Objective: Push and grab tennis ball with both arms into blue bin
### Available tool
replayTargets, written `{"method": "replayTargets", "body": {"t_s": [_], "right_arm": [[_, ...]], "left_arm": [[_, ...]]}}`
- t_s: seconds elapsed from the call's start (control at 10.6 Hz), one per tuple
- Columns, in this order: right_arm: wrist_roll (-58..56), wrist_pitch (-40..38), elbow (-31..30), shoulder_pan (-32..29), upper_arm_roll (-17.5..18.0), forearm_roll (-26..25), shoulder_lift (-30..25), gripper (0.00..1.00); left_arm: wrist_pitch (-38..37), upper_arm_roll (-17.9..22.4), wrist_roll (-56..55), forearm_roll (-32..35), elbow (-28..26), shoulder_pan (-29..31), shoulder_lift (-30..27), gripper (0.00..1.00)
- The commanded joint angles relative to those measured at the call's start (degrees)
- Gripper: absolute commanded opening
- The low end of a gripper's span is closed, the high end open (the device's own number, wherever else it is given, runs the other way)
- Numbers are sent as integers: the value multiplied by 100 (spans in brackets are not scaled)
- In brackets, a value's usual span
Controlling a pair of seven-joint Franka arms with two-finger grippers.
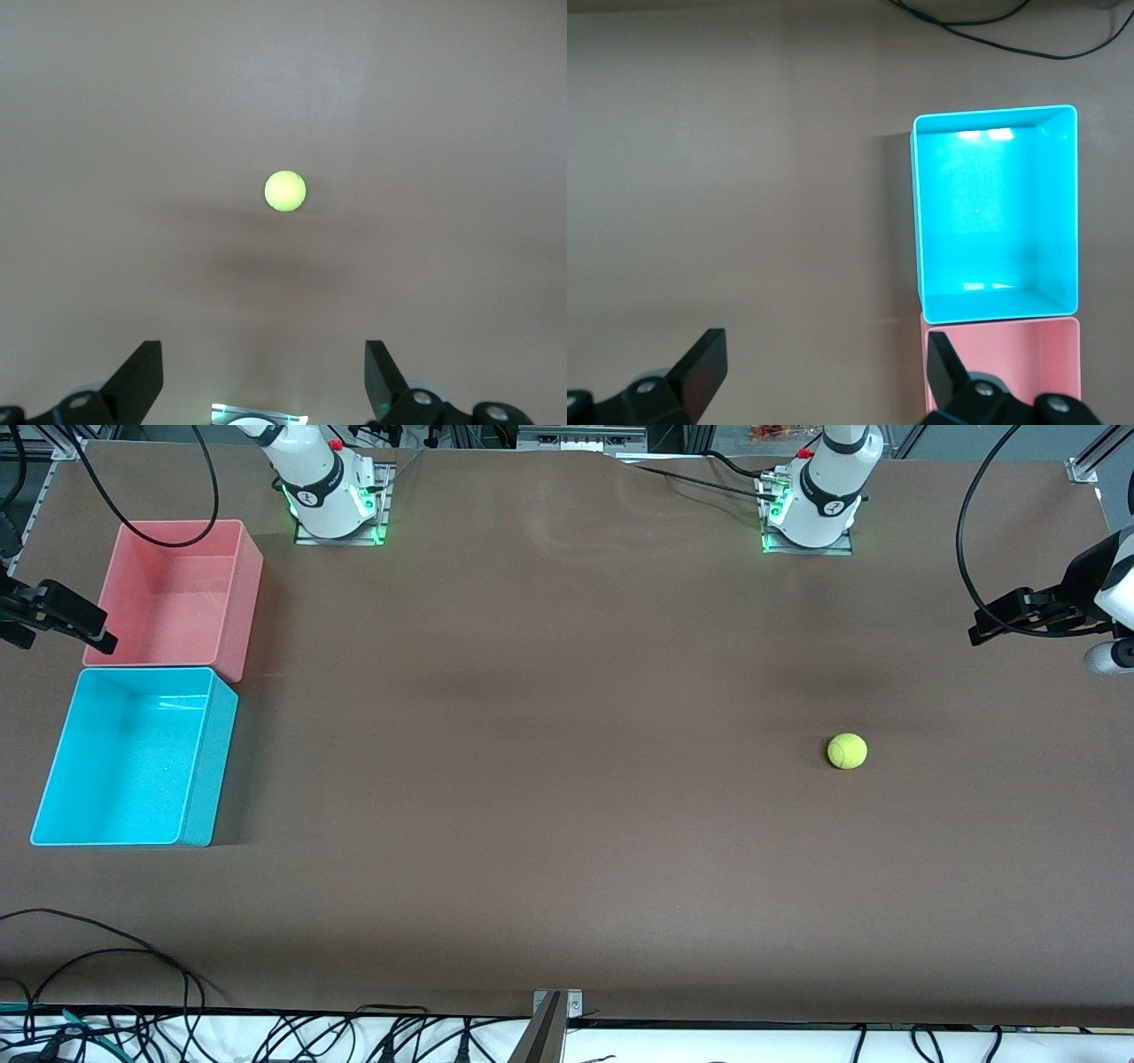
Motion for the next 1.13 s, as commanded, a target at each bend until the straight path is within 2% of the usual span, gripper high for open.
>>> {"method": "replayTargets", "body": {"t_s": [0.0, 1.03], "right_arm": [[-28, -15, -26, -9, 3, -59, -51, 100], [-81, -15, -26, -27, -6, -50, -16, 100]], "left_arm": [[-130, -42, -37, 131, 175, -31, 69, 100], [-148, -33, -46, 131, 158, -14, 78, 100]]}}
